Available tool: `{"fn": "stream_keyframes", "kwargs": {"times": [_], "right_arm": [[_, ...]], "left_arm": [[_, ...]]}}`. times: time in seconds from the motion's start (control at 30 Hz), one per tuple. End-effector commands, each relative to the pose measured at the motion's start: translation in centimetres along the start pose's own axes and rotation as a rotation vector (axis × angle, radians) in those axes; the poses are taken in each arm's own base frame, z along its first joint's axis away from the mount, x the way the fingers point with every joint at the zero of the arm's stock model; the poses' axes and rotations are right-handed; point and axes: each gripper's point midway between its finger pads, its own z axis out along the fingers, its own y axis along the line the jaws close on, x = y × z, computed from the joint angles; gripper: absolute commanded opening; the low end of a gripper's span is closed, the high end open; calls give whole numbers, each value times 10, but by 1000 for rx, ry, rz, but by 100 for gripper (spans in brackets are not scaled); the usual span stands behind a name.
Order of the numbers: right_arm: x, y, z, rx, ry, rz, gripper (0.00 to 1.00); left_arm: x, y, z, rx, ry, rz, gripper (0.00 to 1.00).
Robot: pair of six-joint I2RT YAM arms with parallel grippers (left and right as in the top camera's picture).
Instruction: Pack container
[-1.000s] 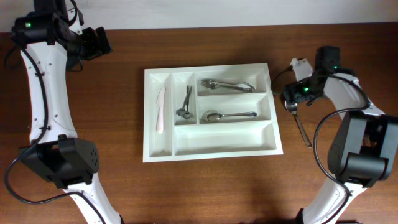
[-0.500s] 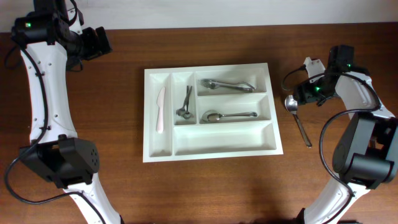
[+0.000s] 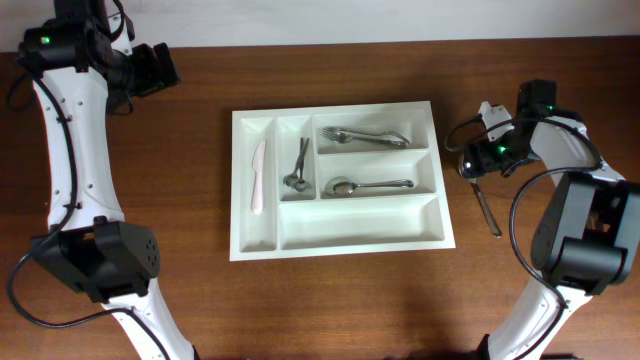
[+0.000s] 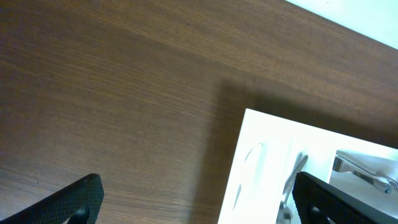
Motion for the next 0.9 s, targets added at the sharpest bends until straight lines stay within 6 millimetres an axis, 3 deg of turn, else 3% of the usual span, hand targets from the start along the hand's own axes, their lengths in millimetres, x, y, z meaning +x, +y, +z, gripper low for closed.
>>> {"fn": "stream_keyframes", "kwargs": {"times": [0.0,0.17,0.4,0.63,0.87], "right_arm": [[5,8,11,-39,18,-3,83],[11,13,25,-74,45,4,82],[9,24,30,-114,40,-6,73],[-2,41,33,-116,26,-55,84],[-6,44,33,-116,22,-67,85]], "left_arm": [[-3,0,-5,-2,-17,7,99],[-3,0,-5,-2,-17,7,99],[-3,0,-5,-2,-17,6,99],[-3,0,-5,-2,-17,7,99],[-3,0,-5,-2,-17,7,99]]}}
